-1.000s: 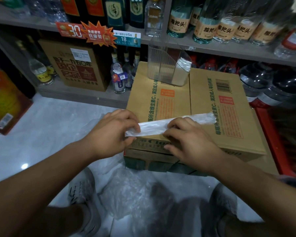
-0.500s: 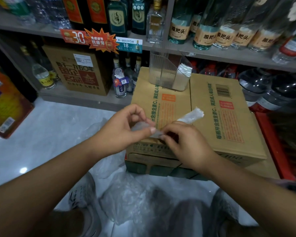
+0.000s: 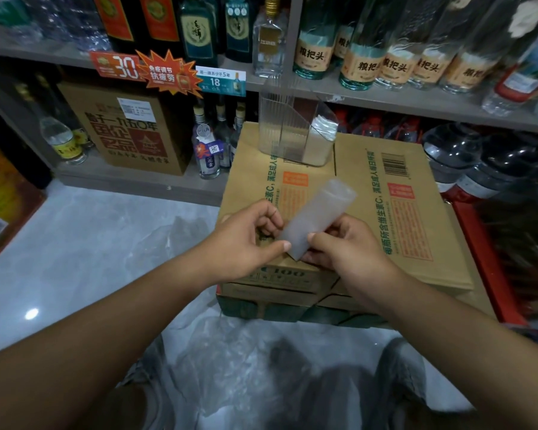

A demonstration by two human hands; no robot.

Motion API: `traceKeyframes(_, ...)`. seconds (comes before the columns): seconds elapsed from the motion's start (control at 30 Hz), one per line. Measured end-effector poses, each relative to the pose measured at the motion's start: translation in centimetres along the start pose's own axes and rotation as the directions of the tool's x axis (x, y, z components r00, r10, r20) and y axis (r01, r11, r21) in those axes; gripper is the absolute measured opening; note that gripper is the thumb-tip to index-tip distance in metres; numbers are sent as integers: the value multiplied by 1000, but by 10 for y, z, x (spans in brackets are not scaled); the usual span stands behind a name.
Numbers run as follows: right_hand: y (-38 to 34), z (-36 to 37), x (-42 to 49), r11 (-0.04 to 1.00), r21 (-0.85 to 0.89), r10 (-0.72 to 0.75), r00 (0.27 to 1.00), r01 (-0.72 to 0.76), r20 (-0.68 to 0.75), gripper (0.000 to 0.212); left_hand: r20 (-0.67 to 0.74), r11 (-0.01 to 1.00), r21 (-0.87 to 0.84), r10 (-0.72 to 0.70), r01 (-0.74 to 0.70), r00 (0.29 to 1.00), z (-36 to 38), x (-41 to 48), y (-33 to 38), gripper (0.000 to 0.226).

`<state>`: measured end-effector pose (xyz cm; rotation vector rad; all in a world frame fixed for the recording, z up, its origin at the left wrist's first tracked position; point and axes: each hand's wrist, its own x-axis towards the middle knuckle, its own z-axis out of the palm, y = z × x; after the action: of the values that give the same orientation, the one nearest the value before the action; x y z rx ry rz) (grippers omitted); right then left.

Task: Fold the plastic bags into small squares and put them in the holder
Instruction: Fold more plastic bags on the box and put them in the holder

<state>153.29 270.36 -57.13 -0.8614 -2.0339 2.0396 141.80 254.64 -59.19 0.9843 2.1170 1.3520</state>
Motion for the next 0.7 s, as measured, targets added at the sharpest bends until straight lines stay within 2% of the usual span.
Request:
traceKeyframes(0.13, -12, -9, 3, 999, 46, -22, 999, 21, 26, 14, -15, 985, 173, 8, -5, 1000, 5, 6, 1, 36)
traceKeyframes(0.23, -22, -17, 16, 993, -74, -93, 994, 89, -51, 12, -17, 970, 243, -8, 12, 1000, 6, 9, 6, 26)
traceKeyframes(0.33, -28, -24, 36, 982, -154, -135, 980, 112, -145, 21, -5, 960, 279, 0, 1, 1000, 7, 10, 6, 19)
traceKeyframes(0.47, -33, -31, 59, 938, -333, -149, 978, 93, -149, 23, -5, 961, 275, 16, -14, 1000, 7, 11, 4, 19)
traceKeyframes(0.53, -32, -34, 69, 875, -478, -149, 980, 70, -129, 24, -15, 959, 282, 13, -8, 1000, 8, 11, 3, 17)
traceKeyframes(0.6, -30, -36, 78, 761, -643, -198, 974, 82, -109, 22, -26, 962, 272, 0, 7, 1000, 7, 11, 4, 16)
traceKeyframes(0.7, -28, -35, 83, 660, -735, -292, 954, 155, -61, 15, -15, 952, 305, -14, 18, 1000, 6, 12, 6, 13)
